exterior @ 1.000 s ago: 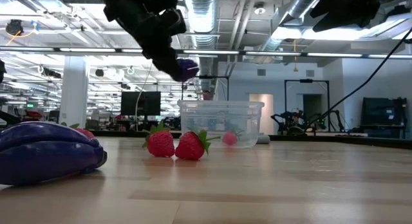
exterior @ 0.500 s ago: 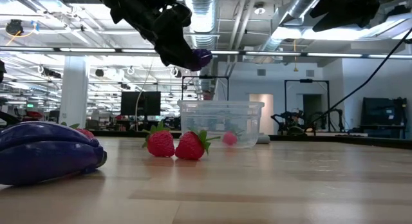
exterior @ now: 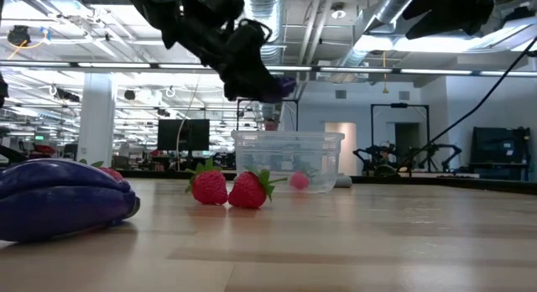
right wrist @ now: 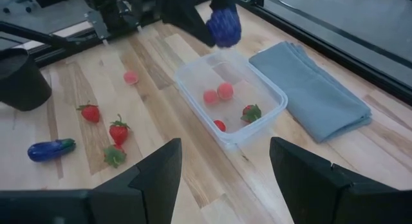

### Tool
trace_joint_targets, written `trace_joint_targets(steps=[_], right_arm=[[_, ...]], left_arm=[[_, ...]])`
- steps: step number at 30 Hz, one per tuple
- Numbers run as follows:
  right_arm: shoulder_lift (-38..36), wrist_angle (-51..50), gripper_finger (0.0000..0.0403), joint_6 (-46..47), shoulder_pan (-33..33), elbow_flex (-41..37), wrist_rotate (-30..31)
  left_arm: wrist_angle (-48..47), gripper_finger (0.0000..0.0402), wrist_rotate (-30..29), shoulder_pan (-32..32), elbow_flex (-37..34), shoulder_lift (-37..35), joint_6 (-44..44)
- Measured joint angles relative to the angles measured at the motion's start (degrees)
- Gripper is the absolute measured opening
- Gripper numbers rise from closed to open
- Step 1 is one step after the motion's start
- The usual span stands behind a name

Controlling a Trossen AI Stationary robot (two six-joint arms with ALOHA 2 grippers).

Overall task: Pick and placing Produce into tupperware
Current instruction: Put the purple grapes into the transparent bin, then put the pink peach into the transparent bin

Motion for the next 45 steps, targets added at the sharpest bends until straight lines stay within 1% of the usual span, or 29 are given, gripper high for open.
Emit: trace_joint_targets(steps=[4,8,10,13,19,26,33,41,45], right_arm=[[0.0,-0.2,0.0260,0.6,0.2,0.0,-0.1],[0.9,-0.2,0.0260,0.8,0.2,0.0,-0.1],[1.5,-0.1,0.0260,0.8,0.2,0.0,-0.2],[2.9,-0.3,0.0260,0.4,0.1,0.0,-0.3],[5.5,0.2,0.0260,0.5,0.0,0.0,-0.3],[7.4,0.6,0.0260,2.8,0.6,0.0,-1.5],[7.5,0.7,0.0260,2.8,1.2,0.0,-1.5],[7.5,1.2,0.0260,2.8,1.2,0.0,-1.5],[7.5,1.5,0.0260,2.8,1.2,0.0,-1.5]], left_arm=[[-0.7,0.0217,0.1,0.0,0.7,2.7,-0.4],[-0.3,0.0217,0.1,0.2,1.0,3.9,-0.6],[-2.5,0.0217,0.1,0.5,1.1,4.0,-1.3],[-2.4,0.0217,0.3,0.5,2.3,5.8,-2.0],[-5.7,0.0217,1.4,0.1,5.0,9.4,-2.5],[-8.4,0.0218,1.4,0.2,6.2,10.1,-2.3],[-10.3,0.0236,1.5,0.2,6.4,10.1,-2.2],[-10.2,0.0266,1.2,0.2,6.4,10.1,-2.0],[-9.8,0.0274,1.5,0.2,6.4,10.1,-1.3]])
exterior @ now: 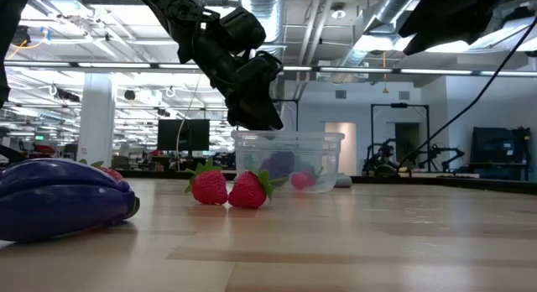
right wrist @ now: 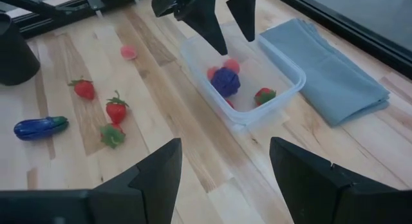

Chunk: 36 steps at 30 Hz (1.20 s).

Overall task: Pick and placing Produce into tupperware
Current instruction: Put the pink peach into the transparent bin

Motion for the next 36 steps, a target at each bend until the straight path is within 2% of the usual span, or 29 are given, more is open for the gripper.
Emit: trace_joint_targets(steps=[5,8,21,27,36], right_arm=[[0.0,0.0,0.0260,0.0,0.0,0.0,0.0],[0.0,0.0,0.0260,0.0,0.0,0.0,0.0],[0.0,-0.8,0.0260,-0.1,0.0,0.0,0.0],[0.0,-2.1,0.0260,-0.1,0.0,0.0,0.0],[0.0,-3.5,0.0260,-1.6,-1.5,0.0,0.0]], left_arm=[[-1.0,0.0275,4.1,0.0,0.7,-0.3,1.1],[-6.5,0.0275,6.2,0.0,3.3,-0.3,3.2],[-34.6,0.0250,8.3,0.1,15.5,-0.7,12.8],[-43.6,0.0250,8.0,0.1,13.3,-5.2,13.7],[-46.2,0.0250,5.8,0.3,5.3,-18.2,11.3]])
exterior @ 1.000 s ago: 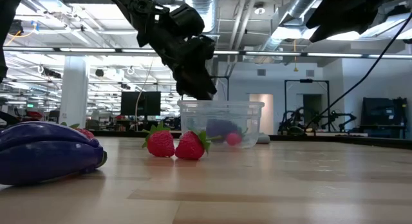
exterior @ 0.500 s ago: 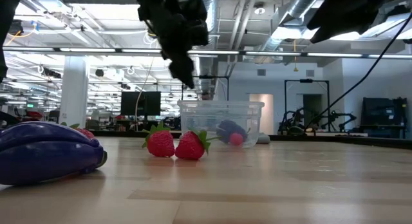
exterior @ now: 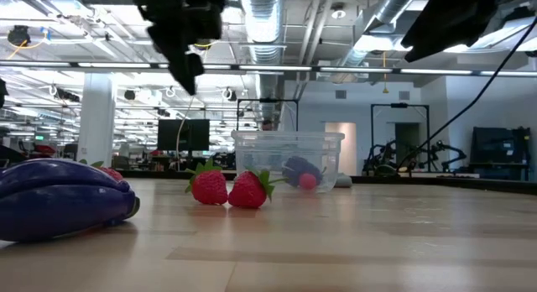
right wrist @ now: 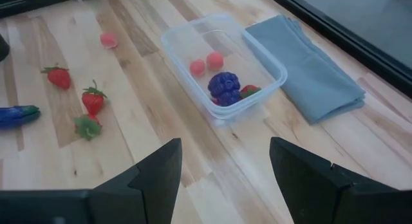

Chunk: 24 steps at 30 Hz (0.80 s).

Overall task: Pick and placing Produce into tupperware
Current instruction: Put the pink peach into the transparent bin

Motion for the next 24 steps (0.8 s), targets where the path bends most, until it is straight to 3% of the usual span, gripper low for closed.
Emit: trace_joint_targets(steps=[11,24], right_arm=[[0.0,0.4,0.0260,-3.0,-2.1,0.0,0.3],[0.0,0.7,0.0260,-3.2,-4.2,0.0,0.0]], left_arm=[[7.8,0.0249,-2.1,-3.8,-18.2,-14.5,-11.0],[17.5,0.0249,-5.6,-15.3,-29.8,-16.3,-17.5]])
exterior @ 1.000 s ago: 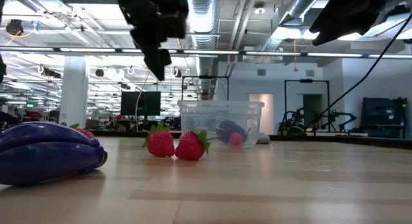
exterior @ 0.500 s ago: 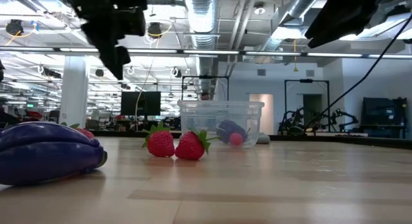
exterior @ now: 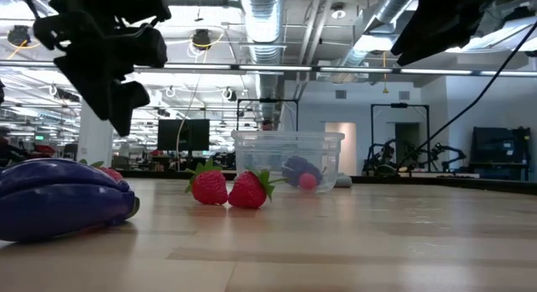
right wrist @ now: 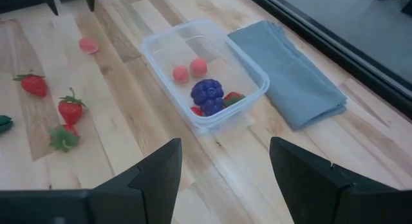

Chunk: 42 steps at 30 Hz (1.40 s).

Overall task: Pick and placing Produce into tupperware
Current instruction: Put the pink peach into the transparent bin

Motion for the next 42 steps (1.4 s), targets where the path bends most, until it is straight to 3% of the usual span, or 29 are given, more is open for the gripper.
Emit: trace_joint_targets(steps=[12,42], right_arm=[[0.0,0.6,0.0260,-0.9,-0.8,0.0,0.0],[0.0,2.6,0.0260,-2.8,-1.2,0.0,-0.1]], left_arm=[[3.6,0.0249,-9.5,-7.3,-2.7,0.9,-1.7],[11.5,0.0249,-7.5,-7.7,-2.6,17.5,0.6]])
